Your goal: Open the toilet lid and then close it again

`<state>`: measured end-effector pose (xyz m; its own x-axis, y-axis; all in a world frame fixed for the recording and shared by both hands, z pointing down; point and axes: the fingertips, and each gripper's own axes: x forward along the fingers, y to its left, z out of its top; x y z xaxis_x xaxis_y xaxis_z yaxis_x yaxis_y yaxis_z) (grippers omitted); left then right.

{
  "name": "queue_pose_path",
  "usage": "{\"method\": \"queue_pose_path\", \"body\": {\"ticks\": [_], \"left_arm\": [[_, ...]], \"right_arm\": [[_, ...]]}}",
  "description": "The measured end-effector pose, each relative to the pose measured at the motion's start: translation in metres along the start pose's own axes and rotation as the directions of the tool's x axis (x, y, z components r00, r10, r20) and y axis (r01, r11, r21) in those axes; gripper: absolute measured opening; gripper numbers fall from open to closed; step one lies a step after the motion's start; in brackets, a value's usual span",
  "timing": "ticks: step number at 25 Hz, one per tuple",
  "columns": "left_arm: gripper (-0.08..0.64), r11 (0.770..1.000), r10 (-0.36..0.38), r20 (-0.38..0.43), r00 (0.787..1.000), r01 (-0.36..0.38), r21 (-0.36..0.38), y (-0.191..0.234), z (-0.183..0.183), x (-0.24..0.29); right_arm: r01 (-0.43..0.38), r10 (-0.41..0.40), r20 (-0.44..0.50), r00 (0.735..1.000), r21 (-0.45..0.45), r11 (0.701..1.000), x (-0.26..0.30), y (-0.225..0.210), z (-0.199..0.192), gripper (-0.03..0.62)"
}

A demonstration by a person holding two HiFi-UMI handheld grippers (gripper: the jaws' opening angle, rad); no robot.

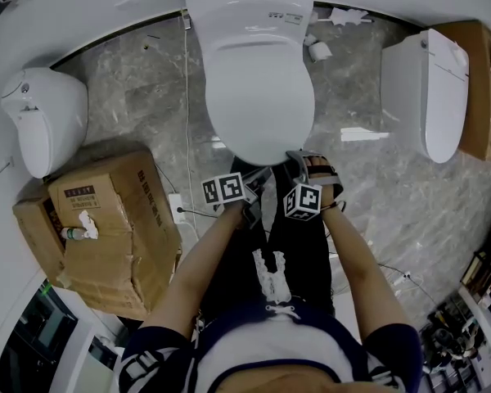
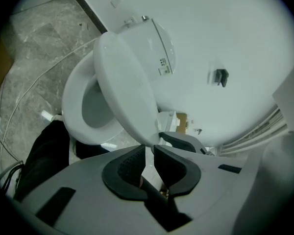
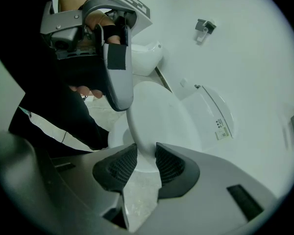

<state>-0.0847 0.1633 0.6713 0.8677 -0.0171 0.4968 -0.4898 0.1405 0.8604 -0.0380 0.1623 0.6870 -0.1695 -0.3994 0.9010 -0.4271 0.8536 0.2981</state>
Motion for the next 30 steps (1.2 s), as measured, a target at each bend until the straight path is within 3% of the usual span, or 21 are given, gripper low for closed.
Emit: {"method": "queue_pose_path", "body": {"ticks": [8,20,30], "left_arm": [[0.081,1.000,0.023,-0.003,1.000,-0.023,-0.007,0.010,-0.006,0.005],[0.081,0.993,0.058,0.067,0.996,-0.051,-0.111,0.044,-0.019,0.015],[0.081,0.982,0.081,0.062,0.995,-0.069,-0.175,0.070,-0.026,0.026]], "right_arm": [[-0.042,0.043,0.011,0.999,-0.027,0.999,0.006,0.010,-0.004,0.101],[-0.116,0.116,0.003,0.993,-0.045,0.992,0.027,0.039,-0.015,0.107],[-0.194,0.192,-0.035,0.981,-0.082,0.978,0.044,0.058,-0.025,0.107]]}}
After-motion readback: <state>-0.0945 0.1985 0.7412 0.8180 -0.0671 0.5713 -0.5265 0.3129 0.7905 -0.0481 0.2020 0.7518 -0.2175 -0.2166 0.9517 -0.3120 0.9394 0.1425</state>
